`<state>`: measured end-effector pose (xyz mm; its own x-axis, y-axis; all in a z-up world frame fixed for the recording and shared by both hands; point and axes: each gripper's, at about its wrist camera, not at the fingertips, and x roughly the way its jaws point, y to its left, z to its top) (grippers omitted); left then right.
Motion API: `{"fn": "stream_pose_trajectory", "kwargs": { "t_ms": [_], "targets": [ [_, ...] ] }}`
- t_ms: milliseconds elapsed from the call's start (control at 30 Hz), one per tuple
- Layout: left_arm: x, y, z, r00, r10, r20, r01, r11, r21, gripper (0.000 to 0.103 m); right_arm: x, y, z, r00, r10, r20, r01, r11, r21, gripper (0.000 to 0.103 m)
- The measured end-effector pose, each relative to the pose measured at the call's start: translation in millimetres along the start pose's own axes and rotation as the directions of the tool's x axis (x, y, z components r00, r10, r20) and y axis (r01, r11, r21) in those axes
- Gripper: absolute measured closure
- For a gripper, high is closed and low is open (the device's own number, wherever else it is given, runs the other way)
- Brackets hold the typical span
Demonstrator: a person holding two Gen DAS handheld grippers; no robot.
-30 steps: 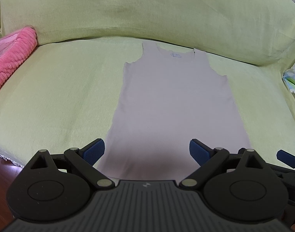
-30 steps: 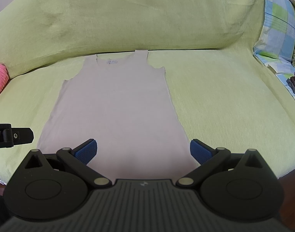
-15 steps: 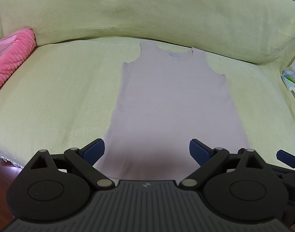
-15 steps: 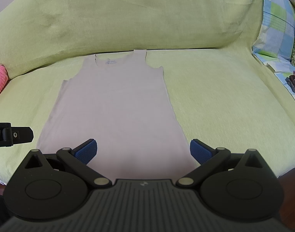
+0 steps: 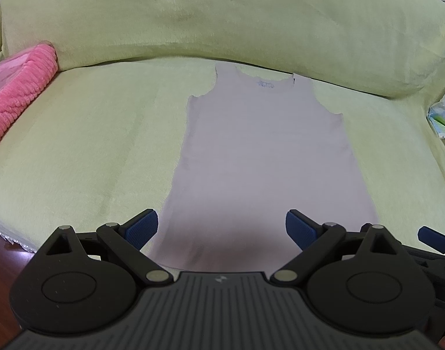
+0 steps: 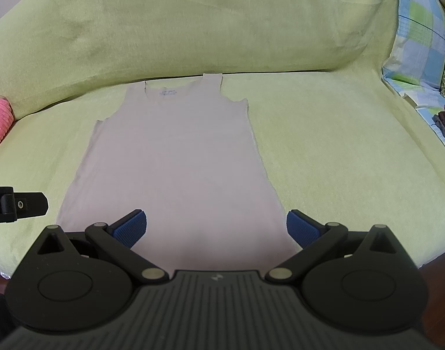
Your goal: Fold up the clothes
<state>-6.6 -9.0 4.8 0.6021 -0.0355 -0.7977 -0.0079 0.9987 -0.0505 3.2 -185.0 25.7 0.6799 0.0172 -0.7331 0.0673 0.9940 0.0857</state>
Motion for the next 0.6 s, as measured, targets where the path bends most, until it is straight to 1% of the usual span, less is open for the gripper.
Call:
{"fn": "stream_pose_trajectory", "kwargs": {
  "t_ms": [200, 300, 433, 600],
  "targets": [
    [3.6, 5.5, 0.9, 1.000, -0.006, -0.003, 0.006, 1.000, 0.003, 0.007, 3.3, 1.1, -1.0, 1.000, 0.001, -0.002, -0.001, 1.000, -0.004, 0.002],
    [10.8, 10.2, 1.9, 1.000, -0.018, -0.019, 0.019, 1.000, 0.007, 0.007, 8.5, -0.4, -1.5, 1.000, -0.002, -0.012, 0.002, 1.000, -0.003, 0.002],
    [26.1, 18.7, -4.7, 0.999, -0.035, -0.040, 0.036, 0.999, 0.018, 0.007, 21.6, -8.5, -4.9, 0.999, -0.016, -0.035, 0.016, 1.000, 0.005, 0.002],
    [43.0, 30.1, -16.0, 0.999, -0.014, -0.033, 0.014, 1.000, 0.010, 0.007, 33.7, -18.3, -11.4, 0.999, -0.025, -0.044, 0.026, 0.999, 0.030, 0.002]
  ]
}}
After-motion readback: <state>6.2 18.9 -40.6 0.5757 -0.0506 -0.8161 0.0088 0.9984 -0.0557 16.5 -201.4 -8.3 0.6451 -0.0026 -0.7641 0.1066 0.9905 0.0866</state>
